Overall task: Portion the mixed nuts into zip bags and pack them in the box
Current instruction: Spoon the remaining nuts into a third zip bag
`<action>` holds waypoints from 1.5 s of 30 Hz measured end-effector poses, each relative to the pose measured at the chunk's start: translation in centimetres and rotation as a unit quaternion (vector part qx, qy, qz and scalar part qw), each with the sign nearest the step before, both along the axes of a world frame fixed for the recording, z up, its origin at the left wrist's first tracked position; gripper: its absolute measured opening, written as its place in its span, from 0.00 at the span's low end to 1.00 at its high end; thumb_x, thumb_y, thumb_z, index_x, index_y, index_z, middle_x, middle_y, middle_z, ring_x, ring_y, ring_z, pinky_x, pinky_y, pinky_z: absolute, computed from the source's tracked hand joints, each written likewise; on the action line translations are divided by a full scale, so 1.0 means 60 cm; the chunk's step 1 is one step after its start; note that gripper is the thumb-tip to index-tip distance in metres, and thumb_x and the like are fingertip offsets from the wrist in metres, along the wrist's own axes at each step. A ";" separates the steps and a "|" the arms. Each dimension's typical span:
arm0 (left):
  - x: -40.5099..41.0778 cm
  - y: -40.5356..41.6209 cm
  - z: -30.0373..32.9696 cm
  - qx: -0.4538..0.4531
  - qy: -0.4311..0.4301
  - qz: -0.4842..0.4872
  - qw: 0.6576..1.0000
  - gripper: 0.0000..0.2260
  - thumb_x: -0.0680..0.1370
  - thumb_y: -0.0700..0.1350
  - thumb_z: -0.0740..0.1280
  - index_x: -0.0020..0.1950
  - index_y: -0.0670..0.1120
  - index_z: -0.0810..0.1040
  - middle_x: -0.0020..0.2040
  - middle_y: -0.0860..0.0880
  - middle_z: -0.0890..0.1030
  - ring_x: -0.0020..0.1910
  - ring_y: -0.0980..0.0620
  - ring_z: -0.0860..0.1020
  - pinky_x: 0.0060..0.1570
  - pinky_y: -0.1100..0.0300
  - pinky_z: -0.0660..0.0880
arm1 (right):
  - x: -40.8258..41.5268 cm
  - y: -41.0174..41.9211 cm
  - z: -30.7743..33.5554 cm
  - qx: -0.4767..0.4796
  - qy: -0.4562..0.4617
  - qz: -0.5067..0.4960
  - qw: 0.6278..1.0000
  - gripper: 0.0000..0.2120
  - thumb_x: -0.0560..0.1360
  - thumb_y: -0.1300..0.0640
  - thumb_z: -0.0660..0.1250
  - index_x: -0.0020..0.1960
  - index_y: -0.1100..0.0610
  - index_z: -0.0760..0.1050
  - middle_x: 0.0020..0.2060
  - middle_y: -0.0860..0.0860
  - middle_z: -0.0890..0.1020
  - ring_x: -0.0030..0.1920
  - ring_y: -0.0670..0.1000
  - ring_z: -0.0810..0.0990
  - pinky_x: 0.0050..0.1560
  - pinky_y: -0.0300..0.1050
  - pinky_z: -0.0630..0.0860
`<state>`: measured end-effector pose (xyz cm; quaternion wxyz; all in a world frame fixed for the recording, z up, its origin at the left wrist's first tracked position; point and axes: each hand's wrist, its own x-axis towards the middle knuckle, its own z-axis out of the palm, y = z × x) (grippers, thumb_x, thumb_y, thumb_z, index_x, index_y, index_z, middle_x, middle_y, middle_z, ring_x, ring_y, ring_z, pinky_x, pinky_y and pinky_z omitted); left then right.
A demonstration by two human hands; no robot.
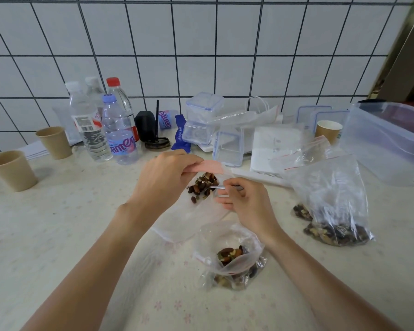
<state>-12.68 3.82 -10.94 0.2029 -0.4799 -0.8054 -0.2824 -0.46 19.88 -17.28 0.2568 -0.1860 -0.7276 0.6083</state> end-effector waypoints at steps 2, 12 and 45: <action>-0.002 -0.002 0.000 0.003 0.002 0.002 1.000 0.07 0.81 0.45 0.71 0.57 0.50 0.86 0.43 0.53 0.82 0.40 0.53 0.76 0.37 0.55 0.74 | 0.001 0.002 0.000 0.001 0.004 0.003 1.000 0.07 0.84 0.62 0.64 0.56 0.57 0.81 0.47 0.53 0.87 0.42 0.51 0.89 0.44 0.44 0.85; 0.004 0.001 -0.006 0.017 0.025 -0.022 0.999 0.11 0.80 0.38 0.69 0.62 0.47 0.85 0.49 0.48 0.81 0.41 0.45 0.79 0.38 0.45 0.77 | -0.001 -0.001 0.000 0.050 -0.035 0.020 0.998 0.08 0.84 0.62 0.63 0.56 0.58 0.81 0.44 0.51 0.88 0.40 0.50 0.88 0.41 0.46 0.84; 0.110 -0.051 0.036 0.036 -0.029 0.004 0.999 0.09 0.81 0.53 0.68 0.59 0.53 0.82 0.49 0.59 0.80 0.43 0.61 0.79 0.44 0.58 0.78 | 0.232 0.025 0.114 -0.070 0.009 0.054 0.996 0.08 0.84 0.64 0.62 0.56 0.64 0.80 0.47 0.59 0.88 0.49 0.59 0.88 0.39 0.45 0.79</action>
